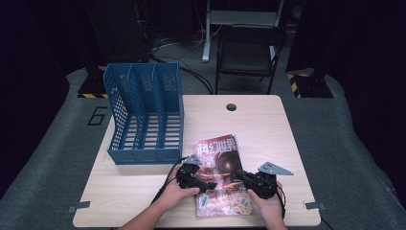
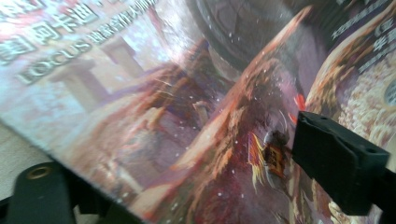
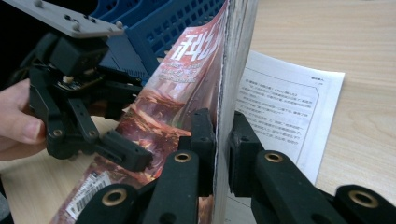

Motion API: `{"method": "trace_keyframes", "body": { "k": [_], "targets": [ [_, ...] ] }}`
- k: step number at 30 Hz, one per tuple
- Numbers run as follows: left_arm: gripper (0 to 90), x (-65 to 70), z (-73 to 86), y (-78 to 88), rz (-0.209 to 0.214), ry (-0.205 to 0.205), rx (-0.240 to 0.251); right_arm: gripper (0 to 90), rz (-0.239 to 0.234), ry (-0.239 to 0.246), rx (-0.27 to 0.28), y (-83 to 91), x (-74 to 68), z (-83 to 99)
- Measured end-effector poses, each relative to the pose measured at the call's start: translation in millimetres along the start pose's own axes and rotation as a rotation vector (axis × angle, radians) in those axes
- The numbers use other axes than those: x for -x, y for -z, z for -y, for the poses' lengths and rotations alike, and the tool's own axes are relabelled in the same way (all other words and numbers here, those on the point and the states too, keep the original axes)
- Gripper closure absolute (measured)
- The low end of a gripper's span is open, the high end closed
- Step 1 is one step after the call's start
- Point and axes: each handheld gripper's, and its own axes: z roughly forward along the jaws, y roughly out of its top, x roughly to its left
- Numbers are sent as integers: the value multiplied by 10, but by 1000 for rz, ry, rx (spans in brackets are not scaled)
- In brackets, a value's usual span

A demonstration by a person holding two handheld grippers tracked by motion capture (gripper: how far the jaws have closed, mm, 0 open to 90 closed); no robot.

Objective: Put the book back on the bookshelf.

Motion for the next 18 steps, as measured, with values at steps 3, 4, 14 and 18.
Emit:
{"method": "trace_keyframes", "body": {
  "k": [3, 4, 14, 18],
  "targets": [
    [234, -9, -7, 10, 0, 44, 10, 830, 3, -5, -17, -15, 21, 0],
    [256, -12, -11, 23, 0, 43, 9, 830, -2, 0, -19, -24, 28, -1],
    [556, 102, -118, 229, -44, 17, 86, 825, -12, -22, -6, 23, 40, -31],
    [643, 119, -177, 322, -21, 47, 74, 815, -29, -25, 1, 49, 41, -51]
  ]
}}
